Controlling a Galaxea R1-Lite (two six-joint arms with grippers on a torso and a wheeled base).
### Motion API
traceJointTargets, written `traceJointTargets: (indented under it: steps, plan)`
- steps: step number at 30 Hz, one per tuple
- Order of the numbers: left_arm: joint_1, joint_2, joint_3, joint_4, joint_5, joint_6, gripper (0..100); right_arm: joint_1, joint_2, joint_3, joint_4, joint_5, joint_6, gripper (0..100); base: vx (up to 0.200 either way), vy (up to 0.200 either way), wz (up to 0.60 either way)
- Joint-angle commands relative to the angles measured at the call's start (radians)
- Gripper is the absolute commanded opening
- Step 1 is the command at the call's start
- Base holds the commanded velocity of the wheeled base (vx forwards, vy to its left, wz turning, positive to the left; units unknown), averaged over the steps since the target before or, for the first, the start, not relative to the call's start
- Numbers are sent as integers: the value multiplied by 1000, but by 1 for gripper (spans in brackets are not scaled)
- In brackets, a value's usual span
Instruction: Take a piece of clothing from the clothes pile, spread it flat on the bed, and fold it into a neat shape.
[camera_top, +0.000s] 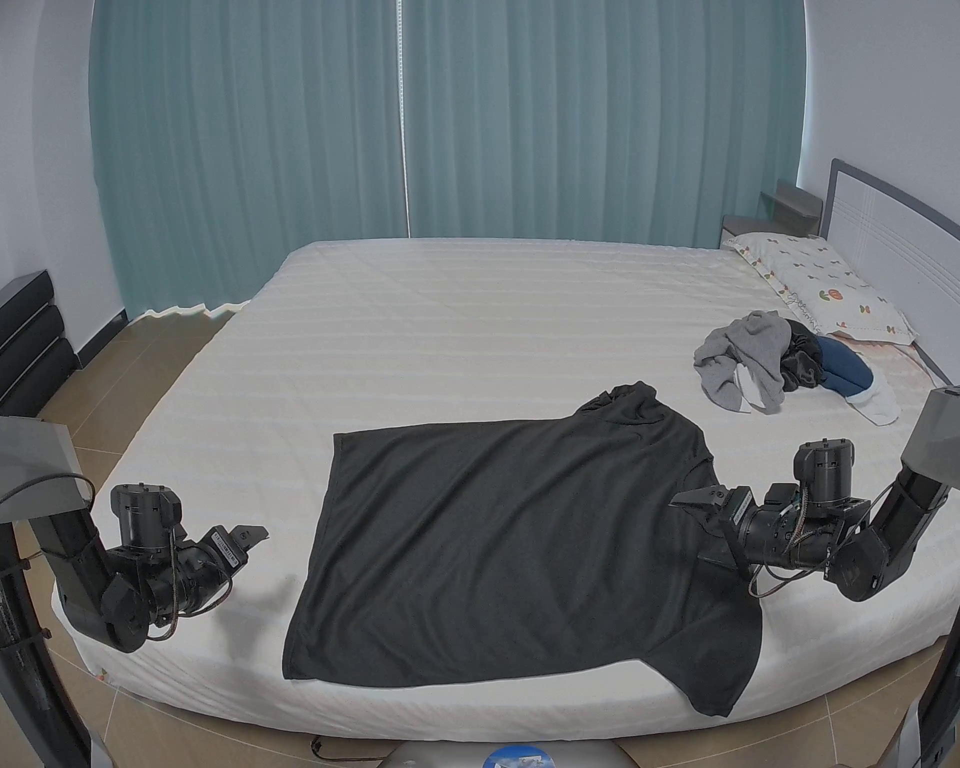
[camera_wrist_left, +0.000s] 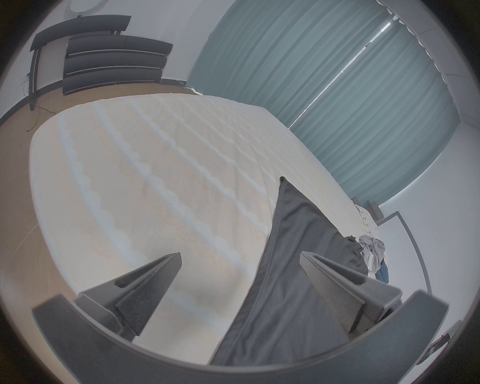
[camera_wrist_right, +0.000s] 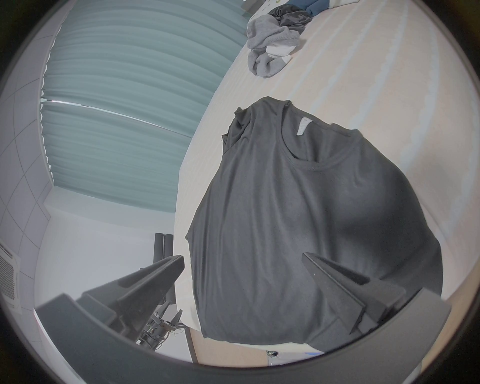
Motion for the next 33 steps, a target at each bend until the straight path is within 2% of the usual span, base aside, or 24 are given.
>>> traceJointTargets:
  steps: [1,9,15,18,19,20,23,24,30,33]
  plan:
    - [-1,-8,-10,1,-1,-11,100,3,-2,0,0,1,0,100,0,0,0]
    - [-3,1,-139,17,-7,-63,100,5,4,3,0,2,2,100,0,0,0]
    - [-10,44,-313,89,-90,-63,100,5,10,5,0,7,3,100,0,0,0]
    - [-23,126,-487,198,-115,-63,100,3,21,2,0,5,3,100,0,0,0]
    - [-24,135,-504,207,-116,-63,100,1,23,2,0,5,3,100,0,0,0]
    - [-39,187,-588,245,-116,-65,100,0,27,2,0,7,3,100,0,0,0]
    - [-69,282,-746,300,-116,-68,100,0,37,-3,0,7,3,100,0,0,0]
    - [-69,282,-746,300,-116,-68,100,0,37,-3,0,7,3,100,0,0,0]
    - [-101,488,-1125,414,-116,-69,100,14,37,8,3,7,-3,100,0,0,0]
    - [-122,554,-1240,486,-108,-76,100,24,41,8,3,5,-3,100,0,0,0]
